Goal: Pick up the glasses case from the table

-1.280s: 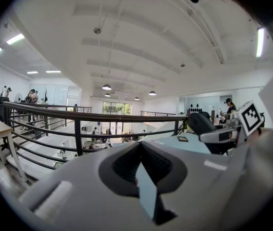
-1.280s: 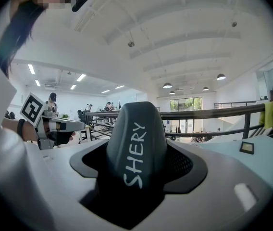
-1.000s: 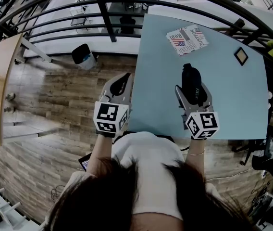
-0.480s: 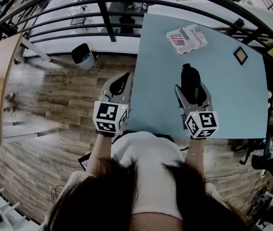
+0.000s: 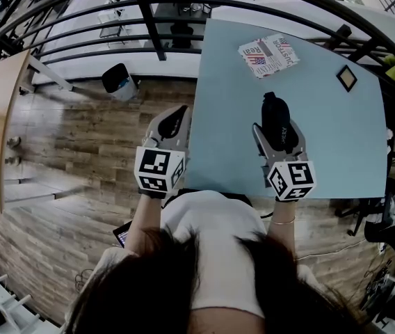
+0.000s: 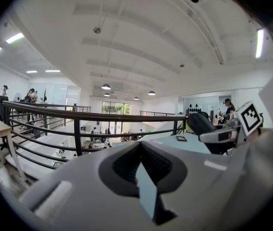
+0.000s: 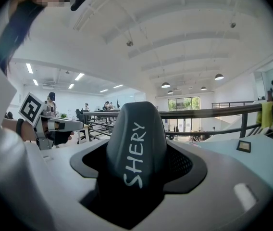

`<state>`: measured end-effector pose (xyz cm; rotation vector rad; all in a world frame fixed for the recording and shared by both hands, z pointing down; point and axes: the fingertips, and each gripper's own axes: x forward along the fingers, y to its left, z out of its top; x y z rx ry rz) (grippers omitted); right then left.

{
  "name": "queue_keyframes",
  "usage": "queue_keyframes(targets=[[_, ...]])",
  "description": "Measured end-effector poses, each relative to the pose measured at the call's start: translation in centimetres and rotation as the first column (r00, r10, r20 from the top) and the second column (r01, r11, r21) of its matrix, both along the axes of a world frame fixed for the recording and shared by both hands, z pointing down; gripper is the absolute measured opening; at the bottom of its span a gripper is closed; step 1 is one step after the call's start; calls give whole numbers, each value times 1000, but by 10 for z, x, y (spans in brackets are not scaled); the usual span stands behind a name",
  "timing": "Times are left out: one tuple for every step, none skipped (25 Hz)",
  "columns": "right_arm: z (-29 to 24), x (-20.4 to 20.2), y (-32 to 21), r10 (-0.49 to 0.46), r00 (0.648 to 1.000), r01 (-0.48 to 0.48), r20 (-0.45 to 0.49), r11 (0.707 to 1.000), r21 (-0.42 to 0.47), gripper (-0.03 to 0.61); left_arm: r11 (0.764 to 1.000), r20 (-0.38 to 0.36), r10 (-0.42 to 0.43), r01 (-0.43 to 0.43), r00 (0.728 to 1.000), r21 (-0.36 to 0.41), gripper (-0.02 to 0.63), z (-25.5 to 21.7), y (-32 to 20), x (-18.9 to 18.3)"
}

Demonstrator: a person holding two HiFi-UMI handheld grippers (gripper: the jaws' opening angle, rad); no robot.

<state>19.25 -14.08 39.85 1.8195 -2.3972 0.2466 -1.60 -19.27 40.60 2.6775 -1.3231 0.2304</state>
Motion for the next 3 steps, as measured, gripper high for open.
queue_keyframes(targets=[[0, 0, 0, 0, 1000, 0, -1, 1000, -1, 345, 1000, 0, 0, 0, 1000, -1, 58, 0, 0, 0], [0, 0, 0, 1, 1000, -1, -1, 1000, -1, 345, 1000, 1, -1, 1, 1000, -2, 57, 1, 0, -1], [1, 0, 0, 1, 1000, -1, -2, 1000, -2, 345, 1000, 1, -2, 2, 1000, -2, 57, 1, 0, -1]])
